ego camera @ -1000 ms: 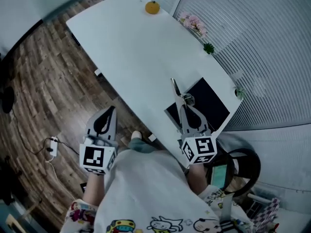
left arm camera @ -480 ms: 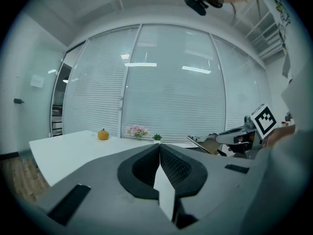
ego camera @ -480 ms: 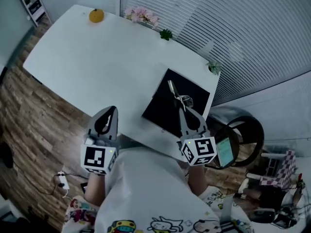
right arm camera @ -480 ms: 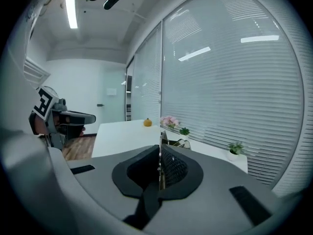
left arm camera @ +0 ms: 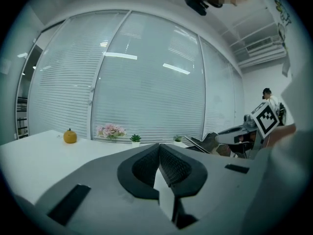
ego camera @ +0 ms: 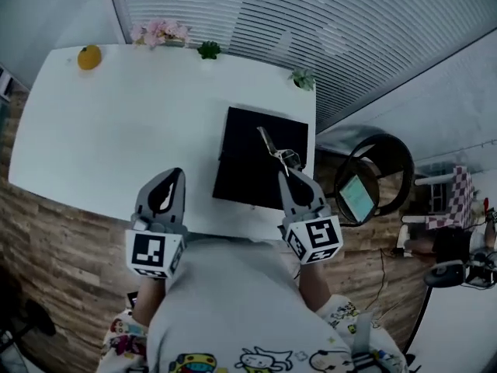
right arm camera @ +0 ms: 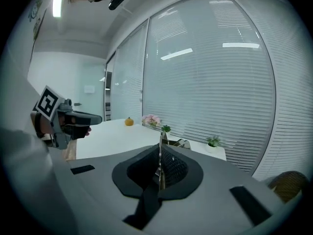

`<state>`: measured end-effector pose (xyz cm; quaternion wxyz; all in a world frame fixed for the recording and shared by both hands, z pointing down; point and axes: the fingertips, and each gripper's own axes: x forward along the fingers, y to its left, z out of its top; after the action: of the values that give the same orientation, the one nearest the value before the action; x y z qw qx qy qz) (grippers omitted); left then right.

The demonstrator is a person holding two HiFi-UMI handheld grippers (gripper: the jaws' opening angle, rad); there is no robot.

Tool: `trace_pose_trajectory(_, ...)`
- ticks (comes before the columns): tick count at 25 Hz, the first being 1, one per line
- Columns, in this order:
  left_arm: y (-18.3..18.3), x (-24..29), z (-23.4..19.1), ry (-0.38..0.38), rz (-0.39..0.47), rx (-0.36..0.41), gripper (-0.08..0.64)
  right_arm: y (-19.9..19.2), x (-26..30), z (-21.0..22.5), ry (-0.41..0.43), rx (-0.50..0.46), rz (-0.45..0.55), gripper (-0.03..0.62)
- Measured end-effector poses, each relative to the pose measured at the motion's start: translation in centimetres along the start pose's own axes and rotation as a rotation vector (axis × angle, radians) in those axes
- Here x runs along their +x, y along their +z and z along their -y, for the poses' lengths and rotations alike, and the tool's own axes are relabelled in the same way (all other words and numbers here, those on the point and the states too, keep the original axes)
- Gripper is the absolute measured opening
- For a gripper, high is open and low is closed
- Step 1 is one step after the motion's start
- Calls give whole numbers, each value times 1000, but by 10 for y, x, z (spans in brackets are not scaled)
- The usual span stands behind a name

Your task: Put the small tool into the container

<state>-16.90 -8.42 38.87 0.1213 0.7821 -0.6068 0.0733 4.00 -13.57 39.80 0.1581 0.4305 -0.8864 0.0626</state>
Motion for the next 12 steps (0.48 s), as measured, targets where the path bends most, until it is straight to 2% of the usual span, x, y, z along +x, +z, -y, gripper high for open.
trace_pose_trajectory(4,-3,13,2,-104,-15,12,5,-5,-11,0,-84,31,-17,8)
trace_pose_trajectory(12,-1,27,12,-225,-23,35,5,-12,-31,-4,-175,60,-33,8)
